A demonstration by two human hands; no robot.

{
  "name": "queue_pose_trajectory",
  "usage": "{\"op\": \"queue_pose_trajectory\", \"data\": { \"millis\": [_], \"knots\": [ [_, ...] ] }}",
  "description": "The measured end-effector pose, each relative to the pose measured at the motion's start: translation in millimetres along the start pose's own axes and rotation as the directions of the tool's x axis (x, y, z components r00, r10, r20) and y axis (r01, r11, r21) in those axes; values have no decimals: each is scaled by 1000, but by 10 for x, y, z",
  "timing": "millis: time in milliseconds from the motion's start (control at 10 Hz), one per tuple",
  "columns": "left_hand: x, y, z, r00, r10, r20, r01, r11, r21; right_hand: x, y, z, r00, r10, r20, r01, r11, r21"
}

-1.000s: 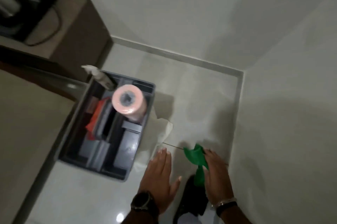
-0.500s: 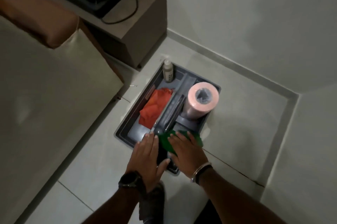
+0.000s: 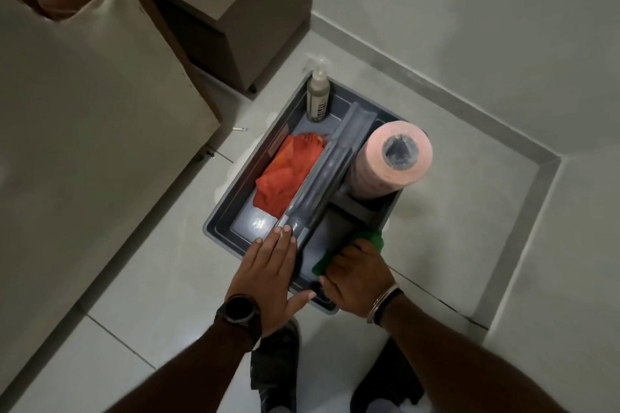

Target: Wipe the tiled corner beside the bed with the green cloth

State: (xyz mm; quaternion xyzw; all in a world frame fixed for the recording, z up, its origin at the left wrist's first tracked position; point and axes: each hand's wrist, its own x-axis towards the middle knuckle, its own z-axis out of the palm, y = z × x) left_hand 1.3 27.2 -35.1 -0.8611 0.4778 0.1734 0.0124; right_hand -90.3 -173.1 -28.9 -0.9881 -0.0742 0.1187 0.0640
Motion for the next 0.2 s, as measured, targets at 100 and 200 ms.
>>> {"op": "queue_pose_trajectory", "data": {
  "millis": [100,200],
  "knots": [
    [25,-26,-199,1000,-2,17,2,1000,12,3,22,-196,999,31,27,-33,996,84],
    [-3,57,-635,999,-26,-27,25,1000,-15,-221,27,-609,993,97,-67,-86,985,146]
  ]
}}
